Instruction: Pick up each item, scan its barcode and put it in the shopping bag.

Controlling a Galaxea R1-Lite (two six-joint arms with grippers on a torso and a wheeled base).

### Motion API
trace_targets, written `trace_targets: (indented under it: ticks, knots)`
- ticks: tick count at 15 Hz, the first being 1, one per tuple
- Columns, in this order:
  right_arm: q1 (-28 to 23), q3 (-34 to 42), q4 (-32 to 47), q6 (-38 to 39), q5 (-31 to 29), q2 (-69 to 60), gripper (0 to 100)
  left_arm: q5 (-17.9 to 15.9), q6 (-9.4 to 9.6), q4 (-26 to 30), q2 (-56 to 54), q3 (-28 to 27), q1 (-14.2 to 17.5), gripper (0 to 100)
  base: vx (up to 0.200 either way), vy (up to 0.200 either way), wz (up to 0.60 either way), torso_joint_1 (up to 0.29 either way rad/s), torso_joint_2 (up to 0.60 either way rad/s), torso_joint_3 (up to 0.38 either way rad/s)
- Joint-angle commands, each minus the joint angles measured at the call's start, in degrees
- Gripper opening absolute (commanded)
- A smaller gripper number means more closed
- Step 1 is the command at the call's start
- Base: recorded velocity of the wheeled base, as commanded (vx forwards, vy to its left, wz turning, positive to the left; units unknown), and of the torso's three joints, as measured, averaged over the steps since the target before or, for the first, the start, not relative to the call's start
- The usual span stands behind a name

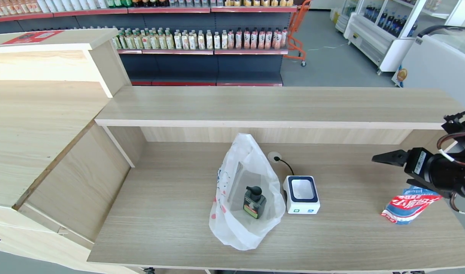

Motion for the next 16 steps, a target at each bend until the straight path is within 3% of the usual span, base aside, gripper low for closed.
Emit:
trace_targets:
  ticks: [1, 4, 8, 16]
  knots:
    - [-0.36, 0.40, -0.02, 0.07, 0.04, -1.12, 100, -0.01, 0.03, -0.01, -0.02, 0.01, 0.00, 100, 0.000, 0.000, 0.00, 0.000, 0.00, 0.000]
    - [-0.45, 0.23, -0.02, 0.77, -0.05, -1.21, 100, -0.01, 0.12, 0.07, -0.02, 0.01, 0.00, 100, 0.000, -0.133, 0.00, 0.003, 0.00, 0.000]
    - [-0.36, -0.21, 2.88, 7.98, -0.05, -1.12, 100, -0.01, 1.09, -0.01, -0.02, 0.01, 0.00, 100, 0.000, -0.200, 0.00, -0.001, 0.00, 0.005]
    - [0.08, 0.23, 5.70, 13.17, 0.13, -1.73, 100, 0.16, 0.65, 0.07, -0.02, 0.01, 0.00, 100, 0.000, -0.200, 0.00, 0.004, 0.00, 0.003]
